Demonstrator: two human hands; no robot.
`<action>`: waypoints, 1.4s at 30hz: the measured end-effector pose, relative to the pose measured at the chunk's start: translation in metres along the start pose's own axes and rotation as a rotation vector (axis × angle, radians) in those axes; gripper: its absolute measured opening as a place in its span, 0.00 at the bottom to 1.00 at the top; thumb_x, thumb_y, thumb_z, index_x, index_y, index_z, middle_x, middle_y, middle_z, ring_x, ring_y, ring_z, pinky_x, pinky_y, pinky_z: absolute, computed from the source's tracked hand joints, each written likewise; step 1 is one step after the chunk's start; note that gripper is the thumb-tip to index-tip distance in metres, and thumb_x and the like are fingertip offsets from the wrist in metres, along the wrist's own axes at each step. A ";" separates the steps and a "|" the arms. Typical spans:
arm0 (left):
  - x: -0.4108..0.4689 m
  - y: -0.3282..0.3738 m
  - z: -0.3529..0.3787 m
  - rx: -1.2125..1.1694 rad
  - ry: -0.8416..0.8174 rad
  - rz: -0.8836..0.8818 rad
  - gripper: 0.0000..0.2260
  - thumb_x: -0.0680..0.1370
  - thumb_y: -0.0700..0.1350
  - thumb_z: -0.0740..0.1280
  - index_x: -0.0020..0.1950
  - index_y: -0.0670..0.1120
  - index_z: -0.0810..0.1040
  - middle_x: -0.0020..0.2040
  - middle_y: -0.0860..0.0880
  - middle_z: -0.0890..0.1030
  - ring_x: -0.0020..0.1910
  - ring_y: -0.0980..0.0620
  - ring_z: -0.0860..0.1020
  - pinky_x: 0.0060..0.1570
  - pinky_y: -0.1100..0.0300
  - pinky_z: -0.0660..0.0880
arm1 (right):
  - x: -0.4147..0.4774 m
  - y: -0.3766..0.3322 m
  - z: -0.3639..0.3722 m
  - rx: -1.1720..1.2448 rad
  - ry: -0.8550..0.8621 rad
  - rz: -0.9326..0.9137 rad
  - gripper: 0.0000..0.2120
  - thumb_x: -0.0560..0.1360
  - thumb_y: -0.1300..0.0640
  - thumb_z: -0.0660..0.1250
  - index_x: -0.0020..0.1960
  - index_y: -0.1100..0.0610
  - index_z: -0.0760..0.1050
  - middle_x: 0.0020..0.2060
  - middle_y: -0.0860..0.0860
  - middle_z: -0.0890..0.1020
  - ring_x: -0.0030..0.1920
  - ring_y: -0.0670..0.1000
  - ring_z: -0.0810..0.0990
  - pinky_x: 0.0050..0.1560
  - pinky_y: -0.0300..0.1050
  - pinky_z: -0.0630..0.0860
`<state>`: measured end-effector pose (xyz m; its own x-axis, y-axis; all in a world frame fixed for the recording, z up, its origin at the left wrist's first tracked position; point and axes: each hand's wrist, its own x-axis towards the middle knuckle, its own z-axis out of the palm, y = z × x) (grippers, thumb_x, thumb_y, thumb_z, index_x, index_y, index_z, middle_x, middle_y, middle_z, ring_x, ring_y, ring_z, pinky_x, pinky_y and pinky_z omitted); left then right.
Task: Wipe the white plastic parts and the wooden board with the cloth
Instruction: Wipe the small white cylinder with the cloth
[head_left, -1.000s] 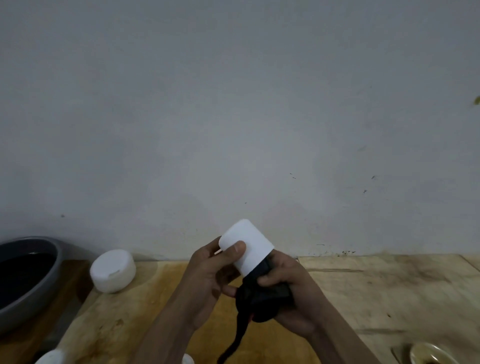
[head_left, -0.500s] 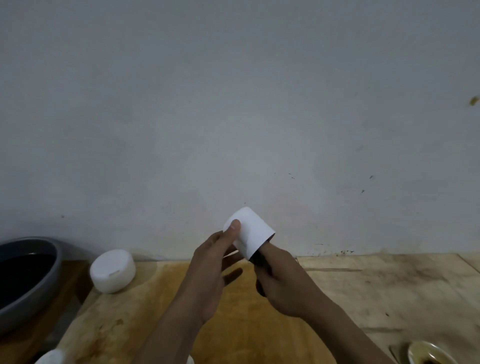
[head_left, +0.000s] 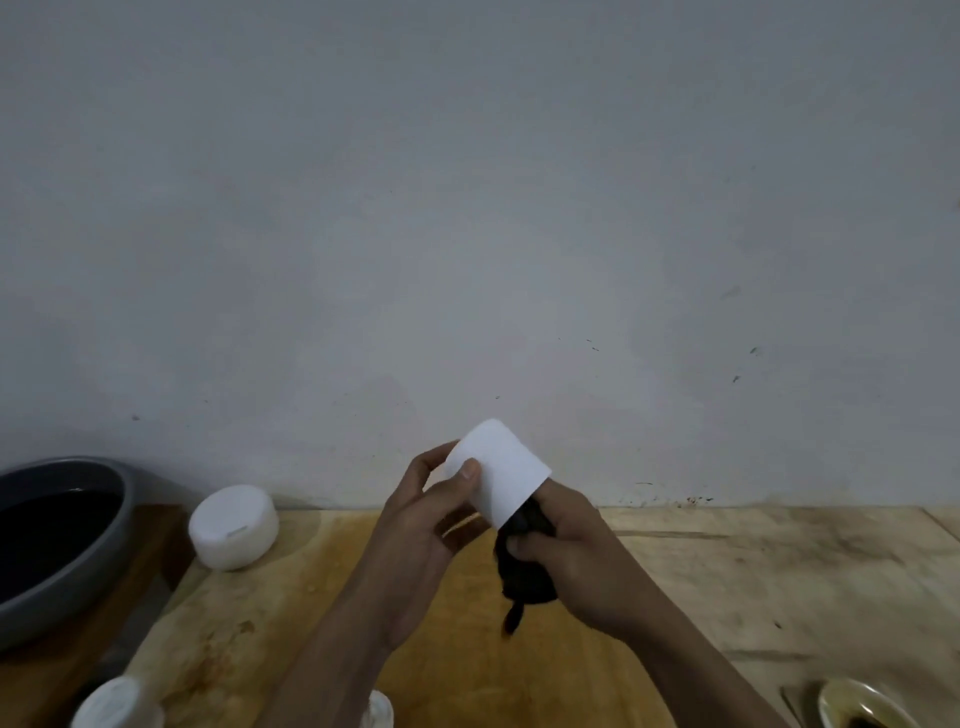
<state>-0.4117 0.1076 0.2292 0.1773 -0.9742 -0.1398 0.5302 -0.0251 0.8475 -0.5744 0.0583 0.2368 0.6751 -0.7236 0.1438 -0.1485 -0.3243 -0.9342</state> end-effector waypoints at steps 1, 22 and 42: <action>0.000 0.000 -0.002 -0.038 -0.054 -0.013 0.23 0.76 0.48 0.73 0.70 0.46 0.77 0.66 0.40 0.81 0.63 0.40 0.81 0.54 0.50 0.81 | -0.001 -0.001 -0.001 0.115 -0.021 0.048 0.18 0.74 0.65 0.63 0.60 0.50 0.75 0.41 0.53 0.80 0.41 0.53 0.79 0.42 0.49 0.77; -0.005 -0.023 0.018 0.096 0.084 -0.157 0.21 0.76 0.47 0.71 0.68 0.42 0.79 0.66 0.42 0.80 0.64 0.40 0.79 0.62 0.42 0.79 | -0.030 0.044 0.010 -0.981 -0.102 -0.133 0.24 0.75 0.66 0.59 0.70 0.52 0.71 0.50 0.50 0.83 0.53 0.51 0.80 0.75 0.62 0.54; -0.032 -0.084 0.017 -0.061 0.191 -0.211 0.20 0.78 0.46 0.69 0.70 0.45 0.77 0.65 0.42 0.82 0.64 0.38 0.80 0.63 0.41 0.78 | -0.069 0.074 -0.005 -0.135 -0.182 0.072 0.31 0.75 0.71 0.58 0.73 0.48 0.68 0.52 0.37 0.80 0.50 0.40 0.79 0.53 0.38 0.75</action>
<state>-0.4762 0.1372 0.1708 0.2074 -0.8889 -0.4085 0.6195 -0.2038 0.7581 -0.6355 0.0814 0.1589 0.7766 -0.6300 0.0057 -0.2883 -0.3634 -0.8859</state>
